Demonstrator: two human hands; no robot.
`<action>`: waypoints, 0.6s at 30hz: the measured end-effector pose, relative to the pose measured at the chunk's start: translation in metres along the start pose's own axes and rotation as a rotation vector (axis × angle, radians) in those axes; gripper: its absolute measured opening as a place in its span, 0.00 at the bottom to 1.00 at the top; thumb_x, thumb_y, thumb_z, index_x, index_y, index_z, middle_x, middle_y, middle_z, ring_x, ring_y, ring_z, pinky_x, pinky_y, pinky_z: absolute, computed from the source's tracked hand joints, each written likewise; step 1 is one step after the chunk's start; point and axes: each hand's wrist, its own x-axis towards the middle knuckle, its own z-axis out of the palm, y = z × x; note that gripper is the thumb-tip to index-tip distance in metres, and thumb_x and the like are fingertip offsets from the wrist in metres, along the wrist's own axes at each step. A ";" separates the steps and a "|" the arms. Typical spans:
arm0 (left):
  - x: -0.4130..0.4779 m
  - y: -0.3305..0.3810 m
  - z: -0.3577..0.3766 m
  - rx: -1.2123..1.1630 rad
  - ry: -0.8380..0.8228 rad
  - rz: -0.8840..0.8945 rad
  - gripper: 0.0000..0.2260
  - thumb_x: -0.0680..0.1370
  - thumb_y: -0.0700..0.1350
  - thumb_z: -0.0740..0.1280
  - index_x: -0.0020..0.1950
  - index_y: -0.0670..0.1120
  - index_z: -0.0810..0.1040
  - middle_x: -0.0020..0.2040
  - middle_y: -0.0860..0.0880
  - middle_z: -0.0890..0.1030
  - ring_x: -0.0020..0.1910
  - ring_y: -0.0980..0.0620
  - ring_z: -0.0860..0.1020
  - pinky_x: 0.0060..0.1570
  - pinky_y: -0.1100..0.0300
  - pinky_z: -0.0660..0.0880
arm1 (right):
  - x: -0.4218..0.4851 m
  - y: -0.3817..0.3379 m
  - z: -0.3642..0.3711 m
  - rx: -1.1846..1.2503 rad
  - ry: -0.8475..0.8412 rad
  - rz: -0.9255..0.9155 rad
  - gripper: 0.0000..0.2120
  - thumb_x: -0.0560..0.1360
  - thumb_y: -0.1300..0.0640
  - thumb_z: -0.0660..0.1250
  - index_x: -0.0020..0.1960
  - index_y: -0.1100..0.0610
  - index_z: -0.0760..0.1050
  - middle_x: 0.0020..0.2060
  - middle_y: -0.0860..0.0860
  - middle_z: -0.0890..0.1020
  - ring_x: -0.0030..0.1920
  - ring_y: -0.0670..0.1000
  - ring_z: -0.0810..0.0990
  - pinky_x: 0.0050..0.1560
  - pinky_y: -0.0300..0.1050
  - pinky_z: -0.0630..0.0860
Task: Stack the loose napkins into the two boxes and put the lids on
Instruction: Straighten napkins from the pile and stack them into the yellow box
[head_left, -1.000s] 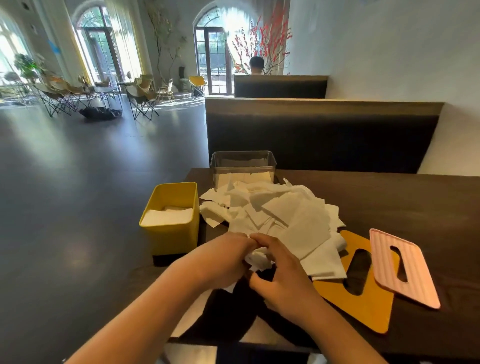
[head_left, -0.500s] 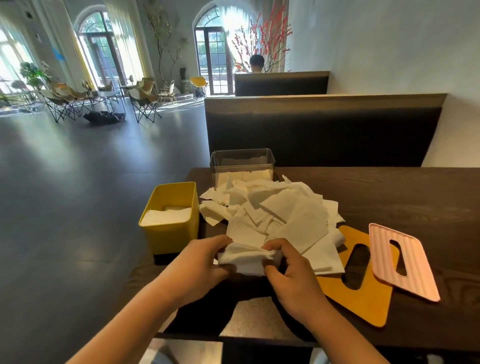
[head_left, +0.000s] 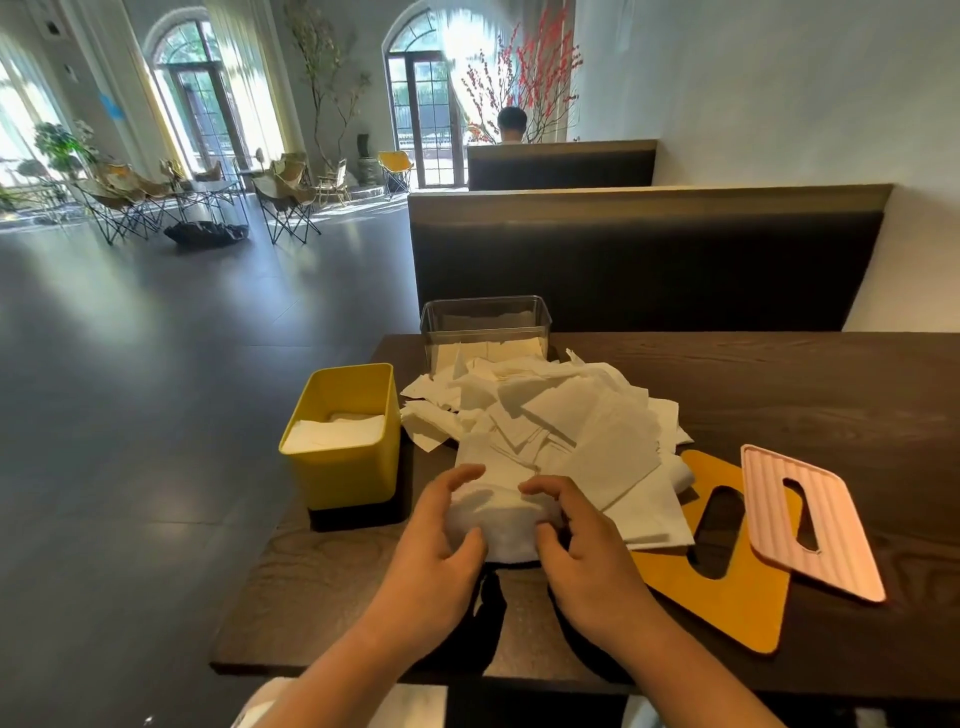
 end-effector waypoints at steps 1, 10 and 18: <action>0.001 -0.001 -0.001 0.007 0.020 0.000 0.26 0.83 0.38 0.68 0.71 0.67 0.71 0.70 0.52 0.76 0.67 0.50 0.80 0.64 0.51 0.81 | 0.000 -0.001 -0.001 0.007 0.000 0.004 0.26 0.83 0.63 0.62 0.61 0.29 0.70 0.62 0.36 0.77 0.62 0.39 0.77 0.61 0.42 0.78; -0.001 -0.001 0.011 0.108 -0.063 0.025 0.34 0.77 0.44 0.69 0.73 0.73 0.60 0.76 0.59 0.65 0.77 0.57 0.66 0.77 0.48 0.69 | -0.003 -0.013 -0.004 -0.039 -0.205 0.057 0.39 0.77 0.56 0.71 0.70 0.23 0.54 0.72 0.36 0.65 0.73 0.44 0.66 0.75 0.49 0.69; 0.007 0.001 0.001 0.170 0.022 0.066 0.33 0.77 0.45 0.74 0.76 0.64 0.63 0.73 0.63 0.67 0.72 0.62 0.70 0.69 0.62 0.73 | 0.000 -0.003 -0.003 0.045 -0.048 0.022 0.26 0.83 0.63 0.62 0.63 0.30 0.70 0.63 0.36 0.76 0.66 0.40 0.75 0.66 0.39 0.76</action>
